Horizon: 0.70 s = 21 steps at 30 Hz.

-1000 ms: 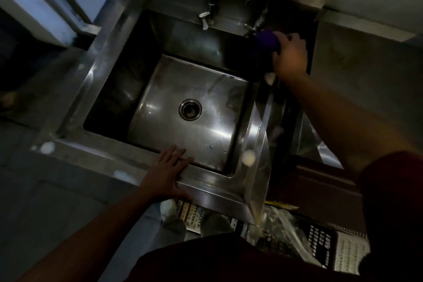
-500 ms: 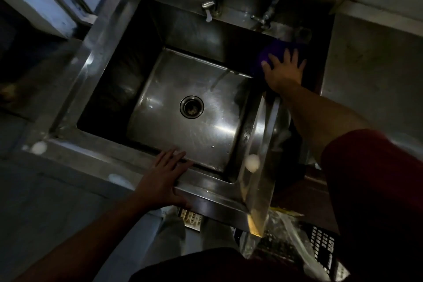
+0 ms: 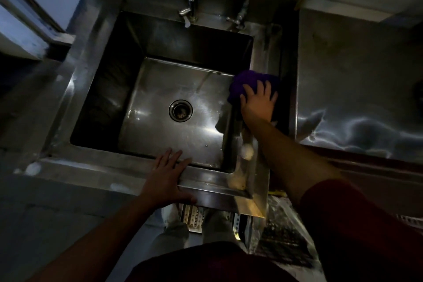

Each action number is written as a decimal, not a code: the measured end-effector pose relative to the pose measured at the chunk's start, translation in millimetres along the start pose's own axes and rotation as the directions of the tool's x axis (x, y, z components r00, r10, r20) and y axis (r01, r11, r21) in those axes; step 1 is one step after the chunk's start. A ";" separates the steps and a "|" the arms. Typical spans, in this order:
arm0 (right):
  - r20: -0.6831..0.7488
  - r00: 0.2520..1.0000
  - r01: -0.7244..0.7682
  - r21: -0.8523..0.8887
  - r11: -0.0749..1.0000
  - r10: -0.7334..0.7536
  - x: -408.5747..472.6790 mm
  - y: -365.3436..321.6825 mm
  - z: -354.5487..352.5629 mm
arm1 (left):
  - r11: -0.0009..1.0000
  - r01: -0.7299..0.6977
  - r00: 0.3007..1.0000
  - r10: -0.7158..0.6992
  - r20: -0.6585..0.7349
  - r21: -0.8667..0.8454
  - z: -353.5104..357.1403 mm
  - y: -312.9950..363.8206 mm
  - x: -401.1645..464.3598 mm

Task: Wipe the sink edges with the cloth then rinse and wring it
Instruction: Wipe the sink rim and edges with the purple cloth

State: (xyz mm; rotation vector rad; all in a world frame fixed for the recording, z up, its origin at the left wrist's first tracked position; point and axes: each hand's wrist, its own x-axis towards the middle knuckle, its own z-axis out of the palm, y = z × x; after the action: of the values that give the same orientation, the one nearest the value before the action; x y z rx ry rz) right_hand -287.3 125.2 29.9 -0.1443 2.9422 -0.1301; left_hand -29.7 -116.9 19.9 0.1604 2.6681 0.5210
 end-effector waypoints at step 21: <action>0.031 0.999 0.040 -0.129 0.991 -0.037 85.3 2.5 -11.1 | 0.999 0.000 0.999 0.002 -0.045 0.035 6.7 -2.9 2.9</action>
State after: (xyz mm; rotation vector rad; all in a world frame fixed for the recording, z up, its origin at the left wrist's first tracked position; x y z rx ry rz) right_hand -372.9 119.6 24.6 -0.2197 2.9197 0.0568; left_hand -29.7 -116.8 12.1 0.1618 2.7220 0.4841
